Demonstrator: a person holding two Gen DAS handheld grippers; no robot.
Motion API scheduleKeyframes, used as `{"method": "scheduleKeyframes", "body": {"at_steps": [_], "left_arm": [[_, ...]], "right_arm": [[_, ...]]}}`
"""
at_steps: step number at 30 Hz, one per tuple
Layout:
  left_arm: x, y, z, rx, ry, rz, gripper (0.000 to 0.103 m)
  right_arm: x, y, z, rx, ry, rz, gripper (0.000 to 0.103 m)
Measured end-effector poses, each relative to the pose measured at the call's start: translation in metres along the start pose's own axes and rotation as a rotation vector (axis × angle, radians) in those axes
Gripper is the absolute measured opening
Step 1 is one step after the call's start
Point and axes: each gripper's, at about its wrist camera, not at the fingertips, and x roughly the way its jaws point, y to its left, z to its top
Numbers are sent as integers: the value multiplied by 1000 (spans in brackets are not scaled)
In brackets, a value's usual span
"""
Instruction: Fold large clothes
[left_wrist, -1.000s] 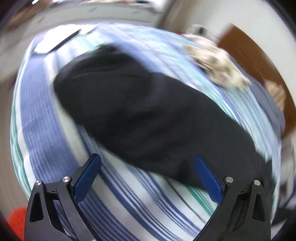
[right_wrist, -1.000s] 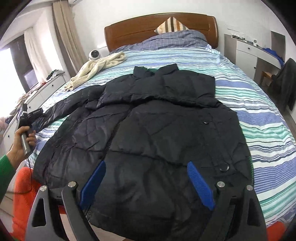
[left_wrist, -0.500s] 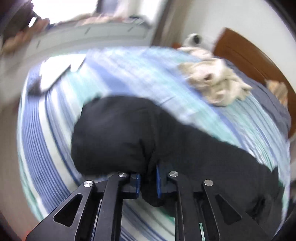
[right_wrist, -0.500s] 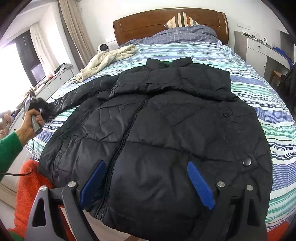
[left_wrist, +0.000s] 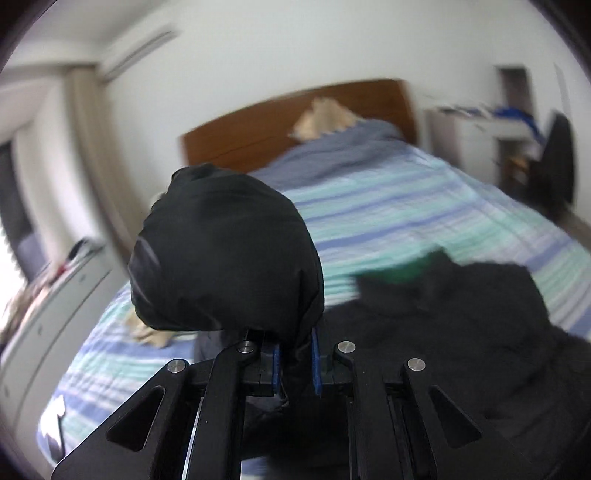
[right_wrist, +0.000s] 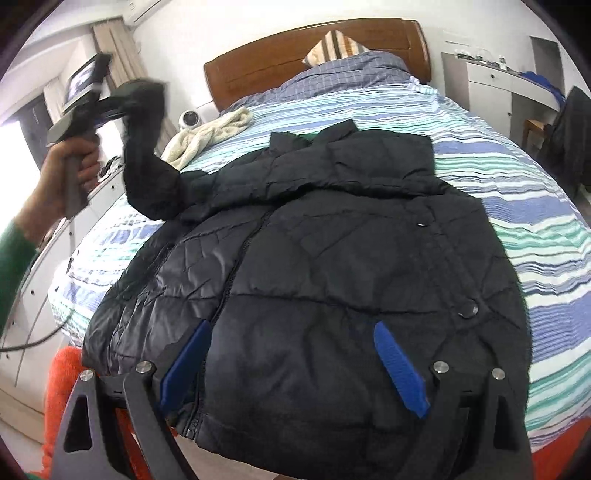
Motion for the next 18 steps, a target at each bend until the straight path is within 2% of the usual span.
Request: {"method": "scheduleKeyframes", "body": {"at_steps": [4,7,8,9,10,11,13,14,18], "left_arm": [[31,-69,-16,98,82,-74,11],[49,-116,-42,176,160,-94,15],[57,-125,-51,202,189,-94,22],[61,-136,-61,227,219,-99,25],[63,-146,-69,250,245,-98,41],[59,-151,-80,270,254,-96,62],[42,-158,-91,307,216,-87,84],[30,-159,-96,329,184,-86,91],[-11,-136,-111,331,159,-158,95]], "right_arm": [[-14,-15,-2,28,-26,-26,92],[-20,-28,-5,62,-33,-42,92],[-21,-31,-5,70,-33,-44,92],[-22,-33,-4,74,-34,-45,92],[-22,-37,-1,77,-35,-45,92],[-22,-39,2,77,-36,-44,92],[-20,-47,17,82,-50,-35,92],[-19,-55,29,99,-65,-13,92],[3,-85,82,178,-92,42,92]]}}
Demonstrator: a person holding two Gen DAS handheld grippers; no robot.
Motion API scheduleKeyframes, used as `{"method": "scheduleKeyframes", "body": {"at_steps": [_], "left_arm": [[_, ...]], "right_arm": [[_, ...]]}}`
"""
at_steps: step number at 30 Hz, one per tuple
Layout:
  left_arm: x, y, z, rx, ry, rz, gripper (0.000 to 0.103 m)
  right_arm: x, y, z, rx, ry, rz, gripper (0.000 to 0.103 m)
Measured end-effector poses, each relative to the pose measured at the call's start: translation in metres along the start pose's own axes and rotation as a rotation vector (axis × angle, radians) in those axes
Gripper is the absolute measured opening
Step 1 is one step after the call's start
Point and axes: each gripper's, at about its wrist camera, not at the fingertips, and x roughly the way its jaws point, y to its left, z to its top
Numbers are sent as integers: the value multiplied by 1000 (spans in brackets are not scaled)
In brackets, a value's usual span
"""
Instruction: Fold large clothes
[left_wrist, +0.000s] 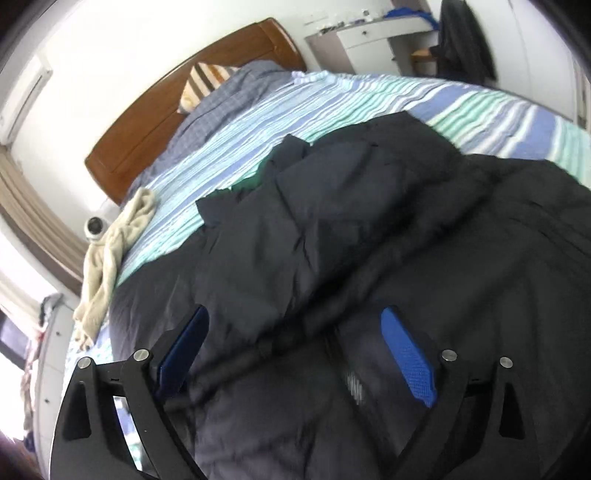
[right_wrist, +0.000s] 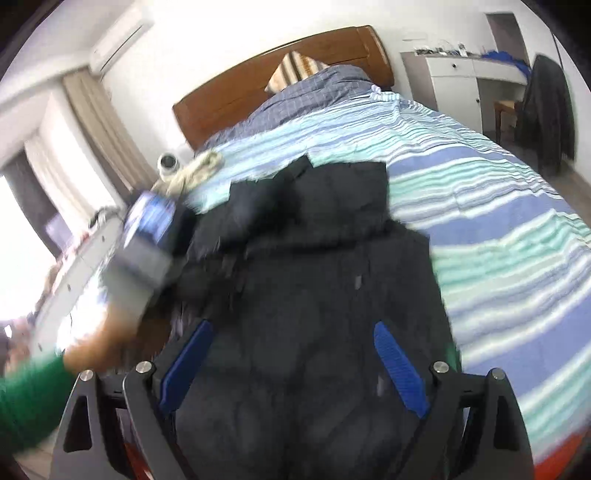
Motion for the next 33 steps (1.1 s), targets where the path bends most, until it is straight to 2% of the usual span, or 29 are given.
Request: {"method": "scheduleKeyframes", "body": {"at_steps": [4,8,11,12,13,14,16,18,20,21,23,24,25,26,27,28,29,31,33], "left_arm": [[-25,37,-27,-128,19,-48,98],[-36,75,-54,-276,47,-40,98],[-41,104,-72,-356,67,-7,98],[-40,112,-76,-378,72,1,98],[-40,119,-79,-401,76,12,98],[-42,126,-84,-417,75,20,98],[-48,141,-93,-445,71,40,98],[-44,151,-95,-461,65,45,99],[-34,156,-95,-474,70,49,100],[-28,160,-95,-481,77,53,100],[-15,163,-91,-495,86,44,100],[-6,166,-86,-502,97,35,100],[-2,170,-83,-505,103,29,99],[1,174,-80,-506,104,26,99],[5,180,-74,-507,98,26,99],[6,186,-69,-505,89,23,99],[8,191,-65,-503,79,21,99],[13,199,-58,-496,54,12,99],[33,200,-48,-481,49,-22,99]], "right_arm": [[61,-7,52,91,37,121,92],[142,-7,83,152,105,144,92],[200,-2,88,205,230,176,91],[210,5,91,187,261,197,66],[213,12,93,146,268,172,41],[208,23,102,69,245,136,20],[191,29,116,11,181,119,18],[177,19,127,-5,134,46,18],[177,6,127,-6,135,-30,18],[187,-7,122,-13,165,-95,18],[206,-23,109,-23,235,-133,21],[218,-31,98,-20,281,-127,30],[220,-34,96,-20,287,-122,32],[218,-34,93,-30,277,-130,40],[212,-32,95,-48,275,-143,64],[203,-27,97,-80,259,-159,78],[190,-19,101,-120,208,-191,86],[160,4,111,-223,87,-266,86],[149,21,119,-301,20,-246,84]]}}
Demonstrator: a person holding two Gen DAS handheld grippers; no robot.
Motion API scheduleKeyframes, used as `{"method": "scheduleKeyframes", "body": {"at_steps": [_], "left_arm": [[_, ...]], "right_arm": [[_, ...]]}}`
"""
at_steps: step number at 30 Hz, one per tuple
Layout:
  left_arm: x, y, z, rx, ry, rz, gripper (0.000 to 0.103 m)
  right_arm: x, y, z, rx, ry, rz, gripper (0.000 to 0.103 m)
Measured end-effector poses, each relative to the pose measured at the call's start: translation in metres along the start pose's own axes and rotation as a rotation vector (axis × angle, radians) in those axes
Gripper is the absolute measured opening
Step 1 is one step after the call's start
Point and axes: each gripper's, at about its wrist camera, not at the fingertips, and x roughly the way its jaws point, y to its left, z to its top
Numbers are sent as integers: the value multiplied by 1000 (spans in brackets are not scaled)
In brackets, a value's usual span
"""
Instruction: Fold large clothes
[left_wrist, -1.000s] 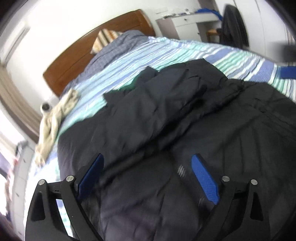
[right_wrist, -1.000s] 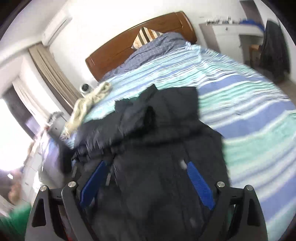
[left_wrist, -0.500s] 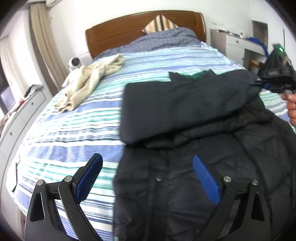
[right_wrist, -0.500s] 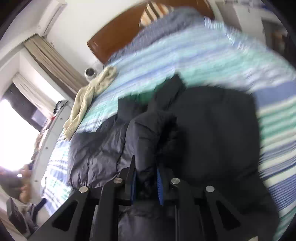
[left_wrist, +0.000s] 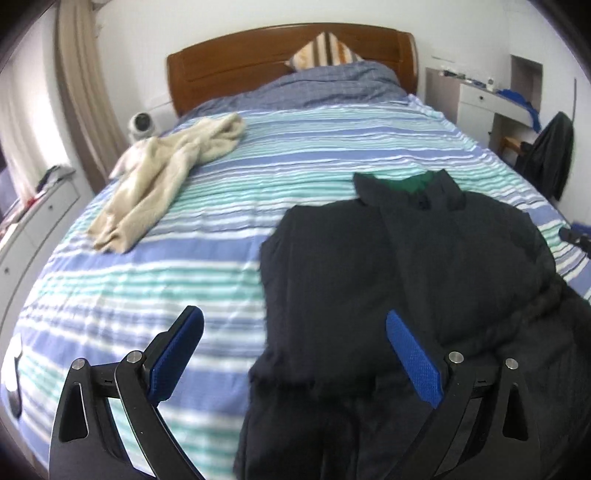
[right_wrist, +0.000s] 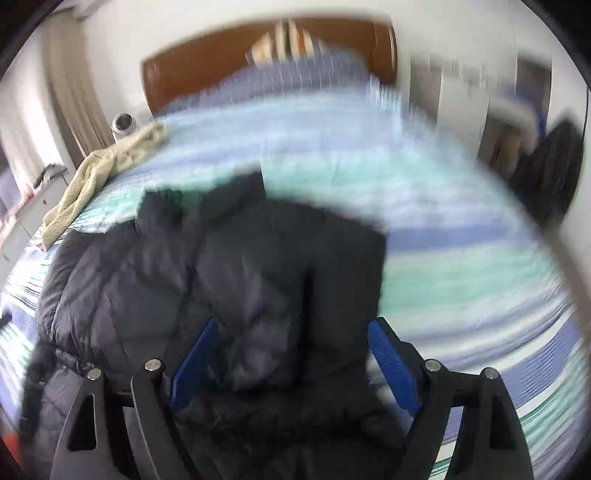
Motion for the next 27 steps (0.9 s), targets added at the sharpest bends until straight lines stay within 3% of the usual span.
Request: {"method": "scheduleKeyframes", "body": {"at_steps": [2,3,5,7,9,12,16,19,21,24,27], "left_arm": [[26,-9,3,25,29,-15,97],[41,-14,0,39,54,-16,96],[70,-21,-11,57,125,-3,91],[93,-22,-30,41,148,-9,98],[100,-13,-37,-27,175,-57,100],[96,2,-29,-104,219,-99,99],[66,7,4,-152,91,-141,96],[76,-6,31,-132,58,-159,97],[101,-14,40,-116,89,-127,97],[155,-7,28,-193,216,-91,98],[168,-4,18,-244,224,-103,103]], "right_arm": [[5,18,11,-50,-5,129,84],[16,26,13,-61,12,168,78],[47,35,6,-67,78,182,67],[85,37,-6,-50,190,181,67],[106,34,-23,-62,234,176,67],[109,34,-25,-60,252,170,67],[109,31,-26,-45,241,180,67],[109,33,-27,-37,218,179,67],[109,31,-29,-33,212,179,67],[103,26,-34,-22,206,189,67],[104,27,-34,-17,197,197,67]]}}
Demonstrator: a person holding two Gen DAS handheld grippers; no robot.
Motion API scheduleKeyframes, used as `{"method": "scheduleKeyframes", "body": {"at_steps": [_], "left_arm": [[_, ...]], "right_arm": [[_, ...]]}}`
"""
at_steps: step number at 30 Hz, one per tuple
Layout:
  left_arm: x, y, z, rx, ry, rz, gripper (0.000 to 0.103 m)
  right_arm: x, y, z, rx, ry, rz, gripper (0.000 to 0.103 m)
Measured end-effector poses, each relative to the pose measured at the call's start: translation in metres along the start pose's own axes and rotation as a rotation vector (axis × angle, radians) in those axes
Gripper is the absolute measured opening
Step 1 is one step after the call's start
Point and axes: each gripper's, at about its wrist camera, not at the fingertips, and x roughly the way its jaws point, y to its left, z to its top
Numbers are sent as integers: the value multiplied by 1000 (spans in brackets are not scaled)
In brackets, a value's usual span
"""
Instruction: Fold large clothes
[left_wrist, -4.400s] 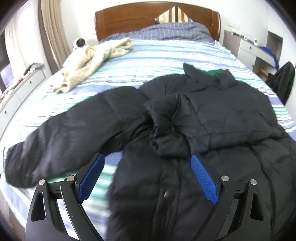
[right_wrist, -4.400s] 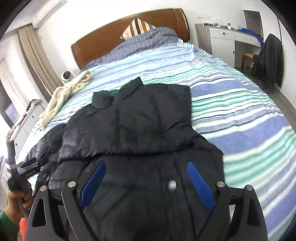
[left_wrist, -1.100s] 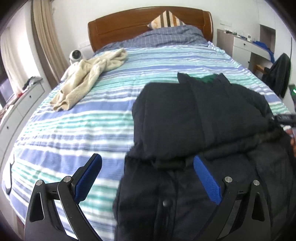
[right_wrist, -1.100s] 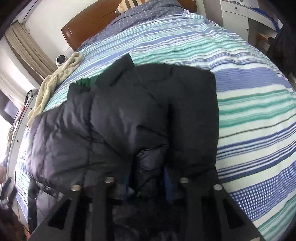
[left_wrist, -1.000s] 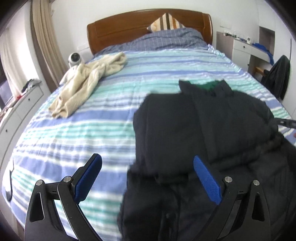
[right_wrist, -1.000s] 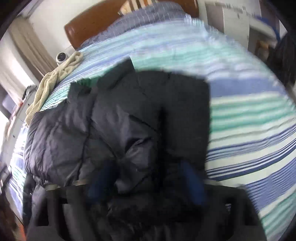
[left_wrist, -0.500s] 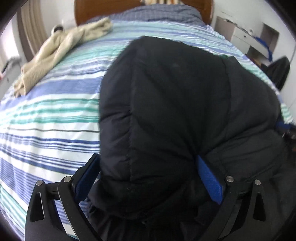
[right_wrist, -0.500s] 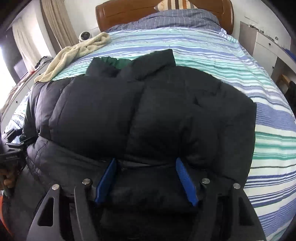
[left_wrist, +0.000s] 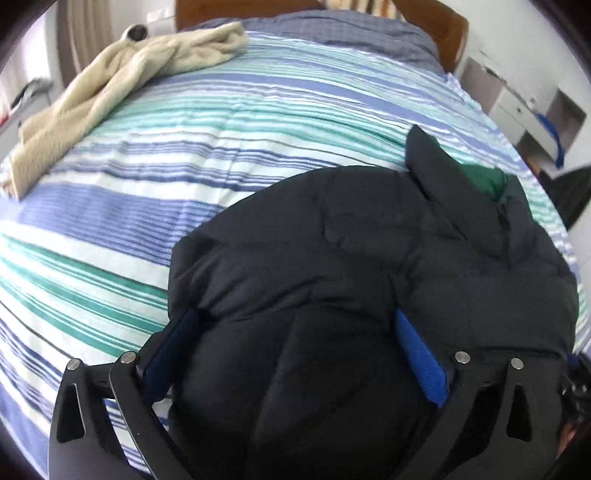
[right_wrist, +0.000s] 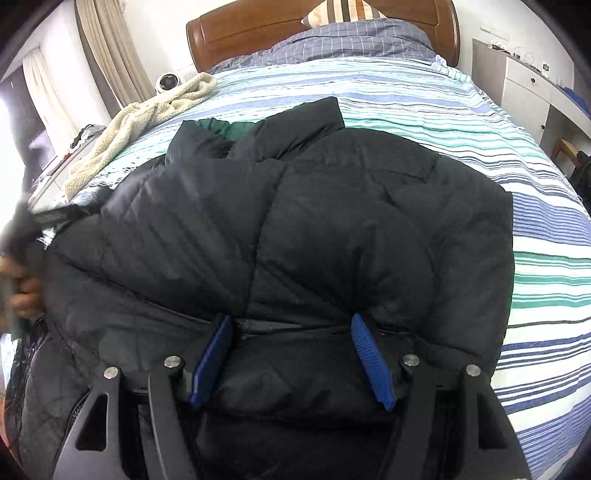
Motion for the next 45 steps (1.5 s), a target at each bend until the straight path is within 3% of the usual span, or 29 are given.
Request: {"method": "scheduleKeyframes", "body": {"at_steps": [3,8,10,13,16,20,24,29,31,35,38,45], "left_arm": [[-12,-7,1,50,6,28,101],[-44,-13,19,50,-110,-18,100],[-27,-15,27,34,-83,-1,100],[12,-7,22,4,17,27,102],[5,-3,16,-15,0,34,102],[-33,-7,4,55,-35,38,100],[-96,-14,-37,119,-85,-20,100],[-142,-46,-101,290,-63,-60,101],[-152,-69,-136,397,-38,-43,101],[-156,-99,-185,528,22,19,100],[-168,-103,-215,564,38,62,100],[-193,-92,-237,501,67,103,100]], "right_arm": [[2,-1,0,-4,-4,-4,67],[2,-2,-3,-1,-23,-3,67],[2,-2,-2,1,-25,-2,67],[1,-2,-2,4,-27,1,67],[2,-3,-2,6,-24,5,67],[1,-3,-2,1,-22,-1,67],[-3,-2,-2,-5,-38,-1,69],[-41,13,-7,-28,-32,-56,69],[-66,24,-18,-53,-28,-28,69],[-101,57,-72,-173,87,26,69],[-115,71,-120,-221,153,3,69],[-156,70,-180,-174,131,-74,69]]}}
